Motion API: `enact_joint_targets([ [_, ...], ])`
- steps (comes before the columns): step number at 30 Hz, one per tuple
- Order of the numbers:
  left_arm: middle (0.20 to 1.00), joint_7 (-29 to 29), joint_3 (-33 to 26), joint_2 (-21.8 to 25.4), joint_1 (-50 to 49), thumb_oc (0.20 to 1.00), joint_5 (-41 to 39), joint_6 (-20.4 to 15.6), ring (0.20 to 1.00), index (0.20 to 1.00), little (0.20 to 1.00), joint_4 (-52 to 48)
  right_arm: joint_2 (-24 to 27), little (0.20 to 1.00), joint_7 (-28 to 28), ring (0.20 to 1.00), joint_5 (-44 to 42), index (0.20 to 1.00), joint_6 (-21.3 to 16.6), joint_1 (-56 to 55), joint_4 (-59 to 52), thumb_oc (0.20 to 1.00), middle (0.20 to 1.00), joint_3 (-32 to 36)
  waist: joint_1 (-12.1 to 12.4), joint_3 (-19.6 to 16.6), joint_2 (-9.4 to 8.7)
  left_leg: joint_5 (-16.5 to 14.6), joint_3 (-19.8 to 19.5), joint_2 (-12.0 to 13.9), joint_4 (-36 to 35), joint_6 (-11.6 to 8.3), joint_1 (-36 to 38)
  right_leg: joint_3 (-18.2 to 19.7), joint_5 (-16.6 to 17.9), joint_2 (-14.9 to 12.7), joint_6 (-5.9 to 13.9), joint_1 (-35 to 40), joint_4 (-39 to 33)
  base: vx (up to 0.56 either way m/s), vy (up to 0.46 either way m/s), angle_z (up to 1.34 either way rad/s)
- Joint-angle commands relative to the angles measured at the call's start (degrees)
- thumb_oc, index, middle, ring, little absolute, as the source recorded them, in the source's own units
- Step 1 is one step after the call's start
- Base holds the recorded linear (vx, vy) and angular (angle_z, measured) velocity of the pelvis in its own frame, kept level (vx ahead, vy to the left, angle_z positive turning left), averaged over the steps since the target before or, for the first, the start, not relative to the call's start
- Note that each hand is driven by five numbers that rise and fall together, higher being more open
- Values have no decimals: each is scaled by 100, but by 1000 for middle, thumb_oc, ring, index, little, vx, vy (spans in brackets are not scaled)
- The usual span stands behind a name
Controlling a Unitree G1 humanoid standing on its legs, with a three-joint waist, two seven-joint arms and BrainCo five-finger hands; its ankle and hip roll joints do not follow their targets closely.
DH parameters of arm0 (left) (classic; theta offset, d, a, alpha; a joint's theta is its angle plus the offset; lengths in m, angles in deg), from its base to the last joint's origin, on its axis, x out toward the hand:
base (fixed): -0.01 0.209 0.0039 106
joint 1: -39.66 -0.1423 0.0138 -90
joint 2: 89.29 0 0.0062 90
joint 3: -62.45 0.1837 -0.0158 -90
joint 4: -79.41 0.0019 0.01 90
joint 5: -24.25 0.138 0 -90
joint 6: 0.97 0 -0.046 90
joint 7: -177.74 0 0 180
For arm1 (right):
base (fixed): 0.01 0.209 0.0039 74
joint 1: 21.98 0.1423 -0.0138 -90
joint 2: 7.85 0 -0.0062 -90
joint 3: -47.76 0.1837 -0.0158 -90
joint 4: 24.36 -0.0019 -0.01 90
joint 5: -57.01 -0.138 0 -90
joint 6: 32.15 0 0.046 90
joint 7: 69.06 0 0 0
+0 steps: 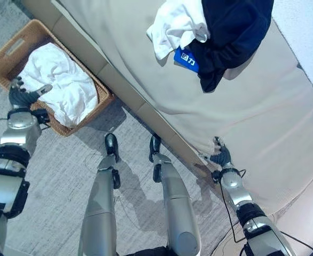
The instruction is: Pick up clothes into the bucket
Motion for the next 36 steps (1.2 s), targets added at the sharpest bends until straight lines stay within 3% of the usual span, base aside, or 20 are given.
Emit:
enact_joint_targets([
  [1, 1000, -183, -520, -272, -327, 1000, 163, 14, 1000, 1000, 1000, -67, 476, 1000, -394, 1000, -415, 1000, -371, -111, -769, 1000, 1000, 642, 97, -89, 274, -698, -31, -23, 395, 12, 399, 167, 128, -236, 536, 343, -386, -82, 27, 4],
  [2, 1000, -322, -678, -452, -747, 1000, 510, 48, 1000, 1000, 1000, -158, 533, 1000, -540, 1000, -383, 1000, -523, -82, -1299, 1000, 1000, 868, 121, -89, 313, -475, 40, -58, 241, 26, 454, 140, 282, -291, 492, 352, -453, 3, 5, 7],
  [6, 1000, -744, -782, -967, -1632, 1000, 1421, 83, 1000, 1000, 1000, -395, 686, 1000, -894, 1000, -25, 1000, -687, -49, -2203, 1000, 1000, 1252, 198, -89, 387, -428, 86, -84, 2, 24, 852, 178, 270, -325, 489, 657, -504, -13, 6, 4],
  [8, 1000, -752, -787, -978, -1655, 1000, 1429, 92, 1000, 1000, 1000, -415, 688, 1000, -898, 1000, -18, 1000, -679, -68, -2218, 1000, 1000, 1251, 196, -89, 390, -424, 86, -85, -13, 25, 874, 178, 272, -325, 490, 676, -513, 9, 0, -7],
  [9, 1000, -934, -736, -1299, -2186, 1000, 1849, -14, 1000, 1000, 1000, -891, 730, 1000, -1046, 1000, 307, 1000, -702, -92, -2542, 1000, 1000, 1424, 255, -89, 456, -380, 95, -106, -183, 21, 1105, 185, 268, -340, 494, 863, -565, 24, -10, -4],
  [11, 1000, -838, -751, -1877, -2927, 1000, 1638, -508, 1000, 1000, 1000, -1564, 949, 1000, -1377, 1000, 962, 1000, -626, -49, -2794, 1000, 1000, 1683, 386, -89, 587, -281, 41, -160, -478, 33, 1454, 155, 219, -355, 497, 1126, -581, 47, -57, 3],
  [17, 1000, -726, 39, -2133, -3485, 1000, 2570, -833, 1000, 1000, 1000, -1922, 1242, 1000, -1886, 1000, 1995, 1000, -368, 608, -2460, 1000, 1000, 1459, 633, -103, 798, -197, -11, -245, -868, 51, 2079, 130, 103, -422, 508, 1541, -520, 40, -39, 11],
  [19, 1000, -625, 556, -2223, -3637, 1000, 2872, -987, 1000, 1000, 1000, -1959, 1452, 1000, -1983, 1000, 2275, 1000, -151, 1283, -2068, 1000, 1000, 1061, 781, -209, 938, -132, -63, -285, -1059, 40, 2257, 101, 25, -464, 512, 1641, -453, 37, -59, 7],
  [20, 1000, -626, 546, -2230, -3634, 1000, 2874, -988, 1000, 1000, 1000, -1956, 1458, 1000, -1988, 1000, 2273, 1000, -157, 1309, -2049, 1000, 1000, 1040, 769, -200, 942, -129, -66, -286, -1065, 40, 2265, 98, 23, -466, 512, 1647, -453, 43, -77, 12],
  [23, 1000, -195, 1323, -2390, -3752, 1000, 2785, -1159, 1000, 1000, 1000, -1954, 1652, 1000, -1810, 1000, 2043, 1000, 46, 2506, -795, 1000, 1000, 286, 915, -312, 1143, -19, -166, -343, -1297, 16, 2438, 17, -79, -531, 509, 1708, -312, 26, -38, 14],
  [26, 1000, -51, 1620, -2413, -3718, 1000, 2866, -1199, 1000, 1000, 1000, -1949, 1887, 1000, -1763, 1000, 2208, 1000, 187, 3031, -301, 1000, 1000, -127, 917, -354, 1219, 46, -220, -362, -1434, -6, 2503, -14, -133, -566, 494, 1680, -236, 23, -15, 16],
  [27, 1000, 38, 1872, -2468, -3743, 1000, 2859, -1205, 1000, 1000, 1000, -1933, 2129, 1000, -1745, 1000, 2305, 1000, 319, 3548, 464, 1000, 1000, -500, 963, -402, 1289, 141, -292, -373, -1573, -35, 2516, -82, -167, -611, 475, 1656, -203, 11, -17, 24],
  [31, 1000, 104, 1994, -2656, -3768, 1000, 2401, -1188, 1000, 1000, 1000, -1876, 2405, 1000, -1759, 1000, 2333, 1000, 523, 4586, 1642, 1000, 1000, -1227, 1001, -451, 1407, 350, -419, -340, -1897, -73, 2527, -200, -168, -648, 439, 1595, -214, 14, -51, 27],
  [36, 1000, 251, 2123, -2804, -3707, 1000, 2055, -1181, 1000, 1000, 1000, -1761, 2595, 1000, -1726, 1000, 1902, 1000, 525, 5276, 2453, 1000, 1000, -1543, 984, -443, 1554, 518, -503, -330, -2144, -112, 2510, -267, -183, -669, 412, 1478, -198, 9, -27, 14],
])
